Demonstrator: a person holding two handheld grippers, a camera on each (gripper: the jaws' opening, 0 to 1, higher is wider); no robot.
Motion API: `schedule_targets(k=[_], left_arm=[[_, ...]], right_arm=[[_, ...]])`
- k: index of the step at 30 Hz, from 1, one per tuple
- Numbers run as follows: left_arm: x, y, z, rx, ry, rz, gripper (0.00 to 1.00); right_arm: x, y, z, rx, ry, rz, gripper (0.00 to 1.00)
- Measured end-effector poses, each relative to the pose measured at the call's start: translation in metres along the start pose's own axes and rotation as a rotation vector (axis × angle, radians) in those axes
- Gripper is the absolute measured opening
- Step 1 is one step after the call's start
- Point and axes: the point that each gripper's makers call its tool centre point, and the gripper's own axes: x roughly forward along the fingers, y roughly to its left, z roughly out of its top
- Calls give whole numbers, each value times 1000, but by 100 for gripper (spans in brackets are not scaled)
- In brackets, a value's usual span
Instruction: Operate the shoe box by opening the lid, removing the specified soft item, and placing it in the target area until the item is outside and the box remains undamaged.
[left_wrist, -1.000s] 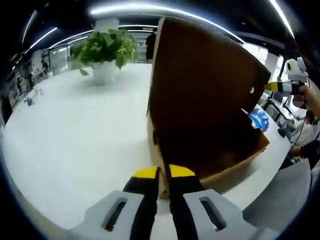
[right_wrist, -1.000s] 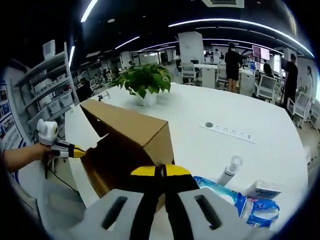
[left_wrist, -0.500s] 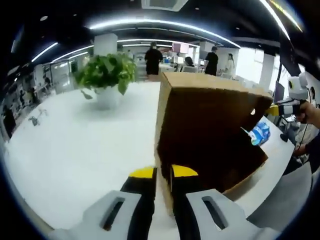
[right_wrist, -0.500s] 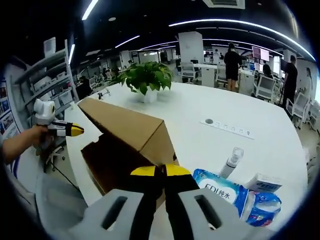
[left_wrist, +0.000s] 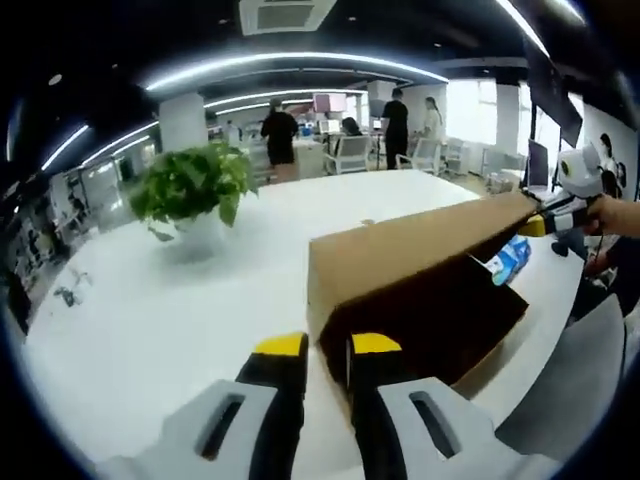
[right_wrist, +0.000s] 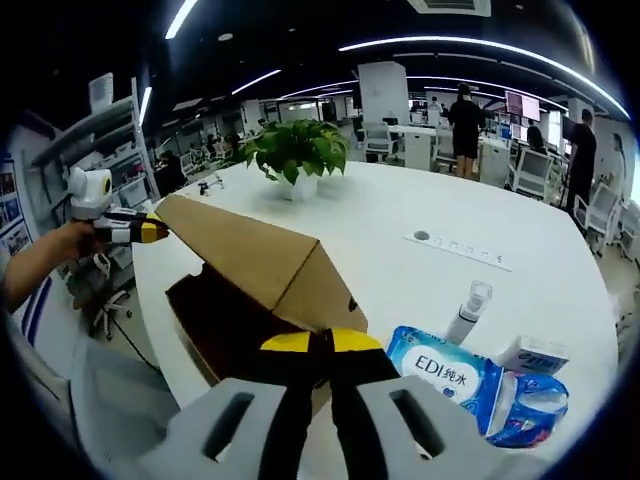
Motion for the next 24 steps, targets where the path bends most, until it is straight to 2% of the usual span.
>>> schedule_targets(k=[6,17,24], left_arm=[[-2,-4,2,20,-9,-22,13],[-5,-14,0,52,-4,-62,18],[-6,-17,-7,55,16,-76,21]], right_arm=[[0,2,-5,-7,2,7,3],[-1,8,-13,-94,-7,19,4],[-2,16,-22,-208,-1,49,8]])
